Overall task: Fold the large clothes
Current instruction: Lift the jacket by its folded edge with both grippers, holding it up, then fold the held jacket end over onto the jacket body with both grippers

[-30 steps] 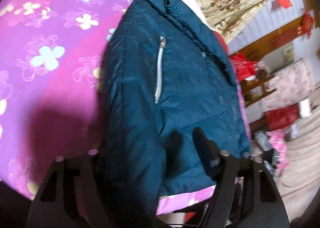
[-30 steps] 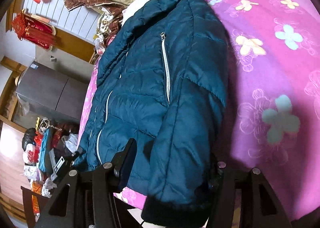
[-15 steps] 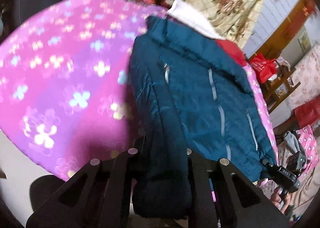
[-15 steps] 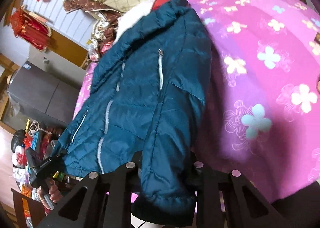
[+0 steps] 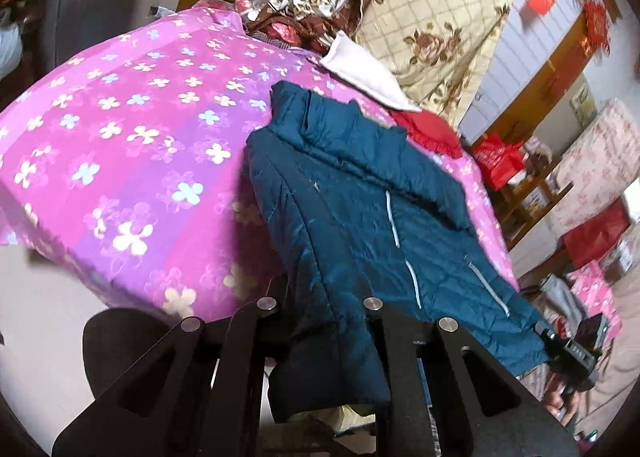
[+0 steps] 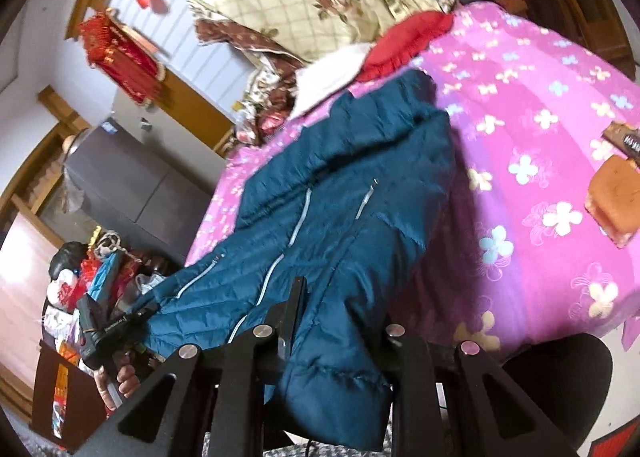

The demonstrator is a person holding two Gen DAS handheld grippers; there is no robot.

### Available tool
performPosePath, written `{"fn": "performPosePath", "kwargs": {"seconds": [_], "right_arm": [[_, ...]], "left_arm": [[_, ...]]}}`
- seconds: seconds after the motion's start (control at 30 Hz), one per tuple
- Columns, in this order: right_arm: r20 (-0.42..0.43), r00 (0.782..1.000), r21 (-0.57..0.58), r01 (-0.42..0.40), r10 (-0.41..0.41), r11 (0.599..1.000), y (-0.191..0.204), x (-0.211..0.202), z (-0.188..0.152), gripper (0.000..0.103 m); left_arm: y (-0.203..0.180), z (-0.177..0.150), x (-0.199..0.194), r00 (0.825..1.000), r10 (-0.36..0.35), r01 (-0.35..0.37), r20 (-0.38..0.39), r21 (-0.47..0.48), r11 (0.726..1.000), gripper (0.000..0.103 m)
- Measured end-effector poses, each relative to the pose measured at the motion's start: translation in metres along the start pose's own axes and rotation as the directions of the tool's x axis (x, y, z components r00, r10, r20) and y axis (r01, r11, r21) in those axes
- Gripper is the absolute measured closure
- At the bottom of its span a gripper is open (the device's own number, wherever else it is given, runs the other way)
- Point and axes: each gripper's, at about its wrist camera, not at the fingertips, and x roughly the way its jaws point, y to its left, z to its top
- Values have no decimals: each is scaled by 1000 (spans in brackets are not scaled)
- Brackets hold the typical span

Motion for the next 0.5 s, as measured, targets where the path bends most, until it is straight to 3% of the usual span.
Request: {"fn": "performPosePath", "kwargs": {"seconds": [0.2,0.5], "right_arm": [[13,1000,-16,10,-10,1000,6,-3,-1,83],[28,999,-59,32,-31,998,16,8,31,83]], "left_arm": [[1,-4,-13,1000,2,-2,31,-13,1000,93],[-22,13,-3,993,81,-88,83,85,992,93]]}}
